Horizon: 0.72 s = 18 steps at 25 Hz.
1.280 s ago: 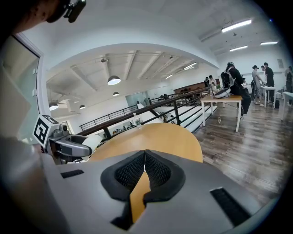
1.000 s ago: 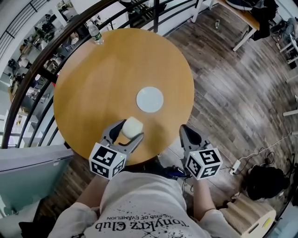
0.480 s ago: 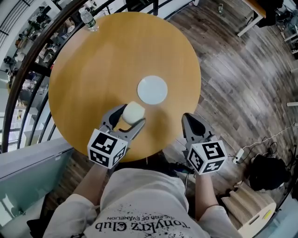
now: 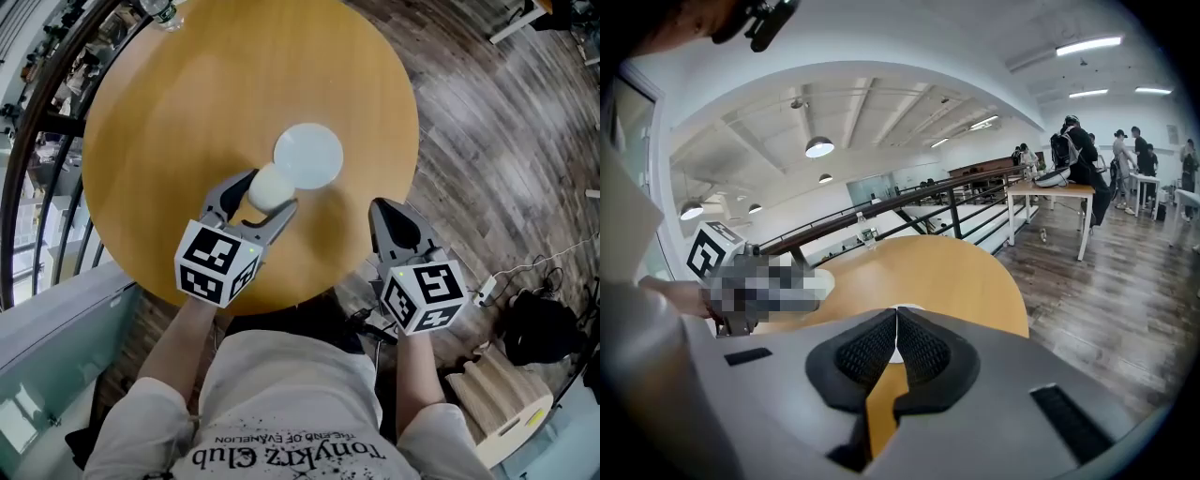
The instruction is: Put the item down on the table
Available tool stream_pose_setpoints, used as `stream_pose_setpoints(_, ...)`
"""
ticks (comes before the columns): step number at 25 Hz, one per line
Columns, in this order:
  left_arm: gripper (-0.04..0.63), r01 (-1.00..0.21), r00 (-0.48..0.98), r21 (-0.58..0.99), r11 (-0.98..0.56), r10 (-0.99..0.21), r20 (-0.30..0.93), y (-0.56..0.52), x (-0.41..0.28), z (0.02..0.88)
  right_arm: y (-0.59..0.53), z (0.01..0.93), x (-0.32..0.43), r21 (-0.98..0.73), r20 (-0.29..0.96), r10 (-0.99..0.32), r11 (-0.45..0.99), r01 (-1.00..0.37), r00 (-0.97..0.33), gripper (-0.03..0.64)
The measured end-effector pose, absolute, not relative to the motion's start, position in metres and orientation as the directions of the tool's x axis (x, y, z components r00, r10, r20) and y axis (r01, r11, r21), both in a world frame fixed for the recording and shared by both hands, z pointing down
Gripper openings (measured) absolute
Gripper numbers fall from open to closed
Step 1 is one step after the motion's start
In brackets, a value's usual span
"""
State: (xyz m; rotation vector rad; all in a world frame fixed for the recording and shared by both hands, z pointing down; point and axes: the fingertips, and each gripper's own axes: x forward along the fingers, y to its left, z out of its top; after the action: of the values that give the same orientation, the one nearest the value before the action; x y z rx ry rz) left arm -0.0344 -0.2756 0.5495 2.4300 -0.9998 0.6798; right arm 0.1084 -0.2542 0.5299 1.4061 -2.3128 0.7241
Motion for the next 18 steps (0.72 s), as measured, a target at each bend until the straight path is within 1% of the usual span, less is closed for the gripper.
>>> stream_pose_setpoints(4,0.322,-0.736,0.610,0.185,-0.651,-0.518,0.600,-0.281,-0.022,0.550,-0.255,0.528,0.115,-0.266,0.526,-0.715,0.376,-0.888,-0.460,0.026)
stream_pose_setpoints(18,0.322,-0.717,0.560,0.149,-0.681,-0.436,0.704,-0.328,0.004,0.608,-0.287,0.545,0.121,-0.309,0.556,-0.691,0.343,-0.887,-0.461,0.026)
